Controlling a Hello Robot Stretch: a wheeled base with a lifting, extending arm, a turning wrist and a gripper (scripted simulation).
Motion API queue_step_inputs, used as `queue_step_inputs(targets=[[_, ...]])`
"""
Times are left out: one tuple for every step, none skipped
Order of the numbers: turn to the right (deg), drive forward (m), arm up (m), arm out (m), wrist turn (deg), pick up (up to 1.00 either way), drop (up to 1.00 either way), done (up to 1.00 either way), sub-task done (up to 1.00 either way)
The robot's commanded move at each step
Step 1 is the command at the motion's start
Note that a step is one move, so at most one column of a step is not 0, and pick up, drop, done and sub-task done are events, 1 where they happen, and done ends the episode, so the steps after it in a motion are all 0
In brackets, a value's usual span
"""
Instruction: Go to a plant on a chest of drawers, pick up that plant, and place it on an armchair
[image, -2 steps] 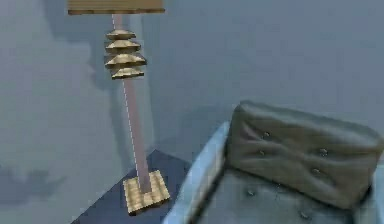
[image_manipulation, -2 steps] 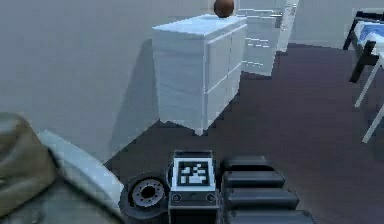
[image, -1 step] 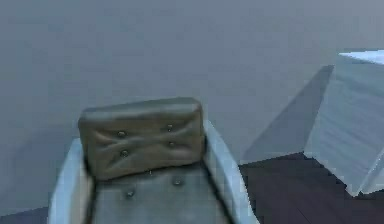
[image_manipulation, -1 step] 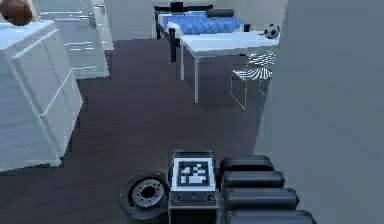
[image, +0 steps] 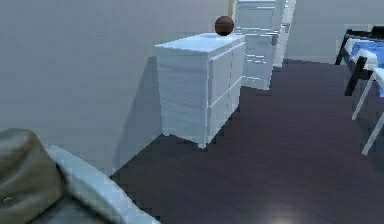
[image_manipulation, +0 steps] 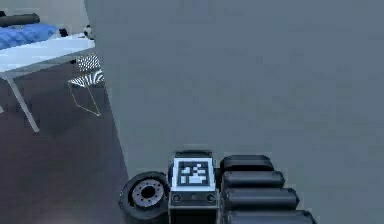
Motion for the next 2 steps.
queue_step_inputs(targets=[[15.0,0.00,0.00,0.00,0.0,0.00,0.00,0.00,0.00],[-45.0,0.00,0.00,0.00,0.0,0.00,0.00,0.00,0.00]])
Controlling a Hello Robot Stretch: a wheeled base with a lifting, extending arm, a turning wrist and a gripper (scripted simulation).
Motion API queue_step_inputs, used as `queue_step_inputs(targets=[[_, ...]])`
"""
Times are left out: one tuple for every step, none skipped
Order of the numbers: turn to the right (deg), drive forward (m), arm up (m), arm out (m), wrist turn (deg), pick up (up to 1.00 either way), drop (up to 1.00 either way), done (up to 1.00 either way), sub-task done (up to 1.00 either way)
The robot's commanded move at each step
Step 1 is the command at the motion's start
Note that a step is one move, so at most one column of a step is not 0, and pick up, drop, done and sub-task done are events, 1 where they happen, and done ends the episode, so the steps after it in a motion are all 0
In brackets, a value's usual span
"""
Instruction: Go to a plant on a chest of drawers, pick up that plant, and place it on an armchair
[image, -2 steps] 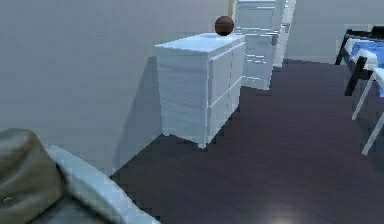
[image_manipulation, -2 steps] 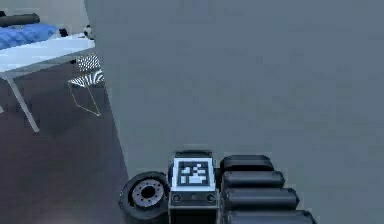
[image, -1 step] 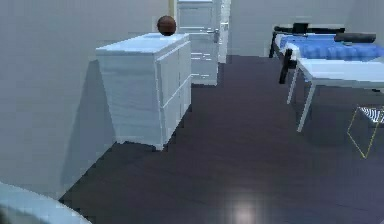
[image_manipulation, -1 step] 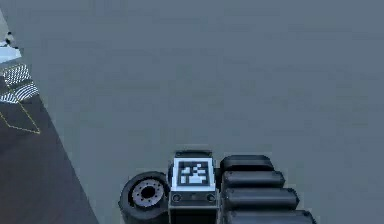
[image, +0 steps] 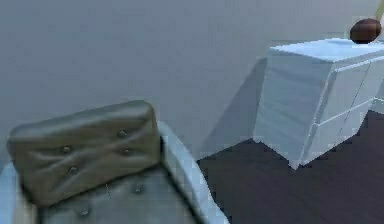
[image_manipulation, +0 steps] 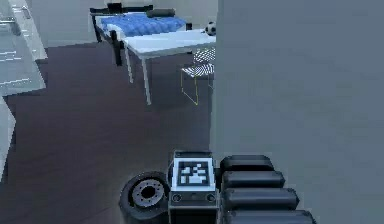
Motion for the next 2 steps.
queue_step_inputs(targets=[[-45.0,0.00,0.00,0.00,0.0,0.00,0.00,0.00,0.00],[-45.0,0.00,0.00,0.00,0.0,0.00,0.00,0.00,0.00]])
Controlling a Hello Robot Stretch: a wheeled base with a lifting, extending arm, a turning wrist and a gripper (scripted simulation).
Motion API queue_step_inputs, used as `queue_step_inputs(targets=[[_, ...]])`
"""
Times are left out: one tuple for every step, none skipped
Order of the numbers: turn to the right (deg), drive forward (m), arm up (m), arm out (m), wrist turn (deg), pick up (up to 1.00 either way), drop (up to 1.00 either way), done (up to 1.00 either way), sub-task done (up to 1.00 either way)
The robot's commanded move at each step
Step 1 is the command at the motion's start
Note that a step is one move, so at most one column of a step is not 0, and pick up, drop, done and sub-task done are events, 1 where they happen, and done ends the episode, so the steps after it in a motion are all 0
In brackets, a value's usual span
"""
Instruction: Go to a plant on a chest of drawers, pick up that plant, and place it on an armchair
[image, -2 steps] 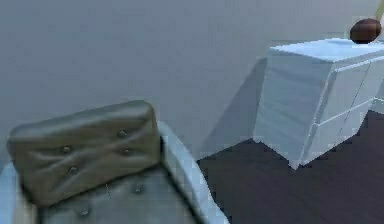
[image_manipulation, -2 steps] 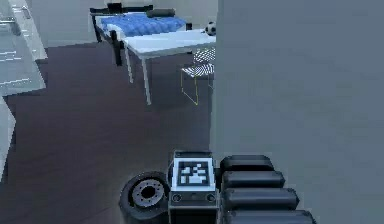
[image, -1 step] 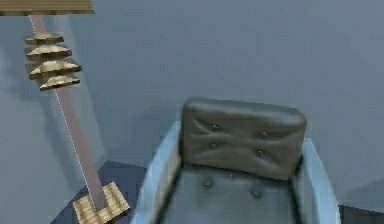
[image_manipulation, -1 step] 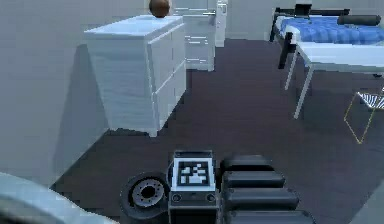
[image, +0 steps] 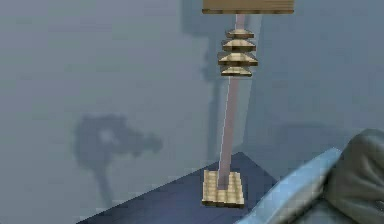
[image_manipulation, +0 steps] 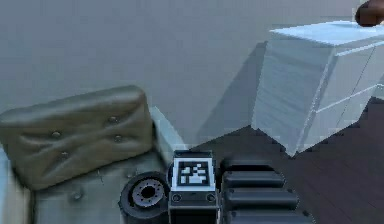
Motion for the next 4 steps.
queue_step_inputs(targets=[[-12.0,0.00,0.00,0.00,0.0,0.00,0.00,0.00,0.00],[0.0,0.00,0.00,0.36,0.0,0.00,0.00,0.00,0.00],[0.0,0.00,0.00,0.00,45.0,0.00,0.00,0.00,0.00],[0.0,0.00,0.00,0.00,36.0,0.00,0.00,0.00,0.00]])
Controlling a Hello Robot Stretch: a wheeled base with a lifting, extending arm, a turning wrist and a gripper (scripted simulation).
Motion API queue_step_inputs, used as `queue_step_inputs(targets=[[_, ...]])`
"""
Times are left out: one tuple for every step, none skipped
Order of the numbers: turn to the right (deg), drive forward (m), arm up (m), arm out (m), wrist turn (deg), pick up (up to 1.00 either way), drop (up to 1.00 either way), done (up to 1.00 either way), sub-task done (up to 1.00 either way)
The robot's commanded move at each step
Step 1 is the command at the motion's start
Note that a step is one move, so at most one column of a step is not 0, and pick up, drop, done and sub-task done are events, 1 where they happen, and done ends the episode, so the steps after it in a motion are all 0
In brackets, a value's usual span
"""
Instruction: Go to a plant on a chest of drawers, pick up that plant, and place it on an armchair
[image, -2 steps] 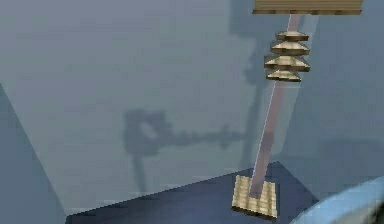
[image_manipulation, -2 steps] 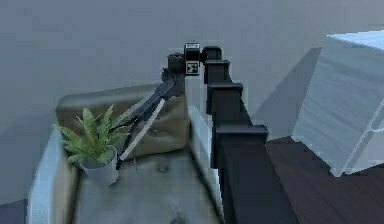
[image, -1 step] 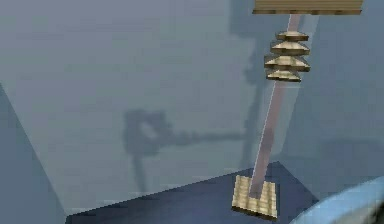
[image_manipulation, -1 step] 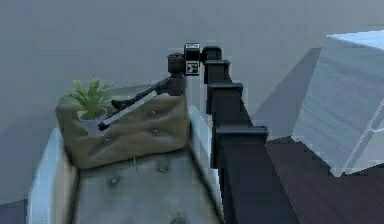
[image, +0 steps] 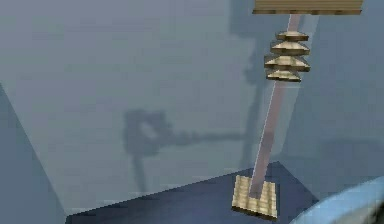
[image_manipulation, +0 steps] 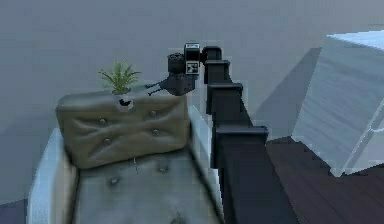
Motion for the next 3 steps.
queue_step_inputs(targets=[[0.0,0.00,-0.38,0.00,0.0,0.00,0.00,0.00,0.00],[0.0,0.00,-0.32,0.00,0.0,0.00,0.00,0.00,0.00],[0.0,0.00,0.00,0.00,0.0,0.00,1.00,0.00,0.00]])
